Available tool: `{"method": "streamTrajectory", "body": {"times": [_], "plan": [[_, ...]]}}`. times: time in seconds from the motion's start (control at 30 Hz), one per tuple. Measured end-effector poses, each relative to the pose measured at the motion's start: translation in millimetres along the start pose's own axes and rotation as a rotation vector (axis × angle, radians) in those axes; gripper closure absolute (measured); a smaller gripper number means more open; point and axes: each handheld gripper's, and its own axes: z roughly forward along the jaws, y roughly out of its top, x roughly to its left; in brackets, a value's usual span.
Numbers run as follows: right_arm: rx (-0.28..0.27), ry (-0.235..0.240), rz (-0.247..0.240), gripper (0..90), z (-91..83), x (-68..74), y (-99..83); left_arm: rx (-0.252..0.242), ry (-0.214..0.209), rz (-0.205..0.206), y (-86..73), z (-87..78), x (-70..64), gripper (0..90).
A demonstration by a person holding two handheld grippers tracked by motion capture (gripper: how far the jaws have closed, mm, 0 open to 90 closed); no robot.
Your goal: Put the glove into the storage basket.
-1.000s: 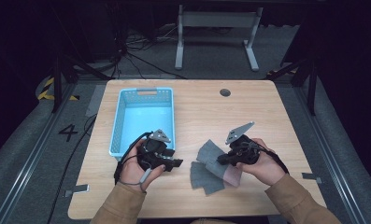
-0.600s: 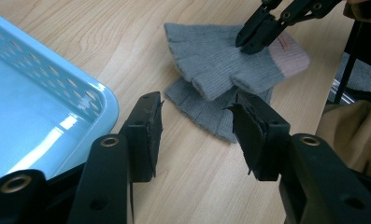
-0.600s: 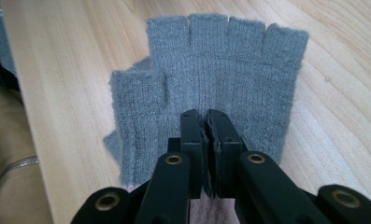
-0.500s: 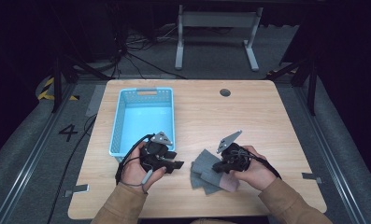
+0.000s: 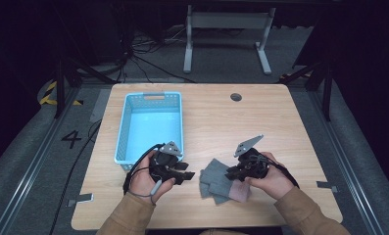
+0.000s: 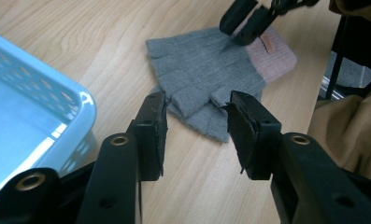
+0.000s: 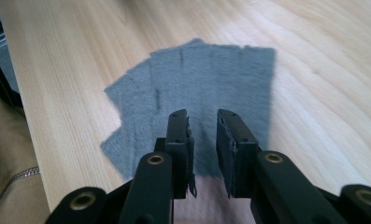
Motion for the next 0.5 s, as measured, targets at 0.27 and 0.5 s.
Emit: {"method": "streamTrajectory", "body": {"times": [0.27,0.5], "plan": [[-0.034,-0.042,0.06,71.2,-29.9,-8.9,-22.5,0.05,-0.017,0.035,-2.5,16.2,-6.8,63.0],[0.011,-0.075,0.068,70.5,-39.8,-12.2,-40.9,0.087,-0.017,0.044,-3.3,27.8,-9.7,62.6]]}}
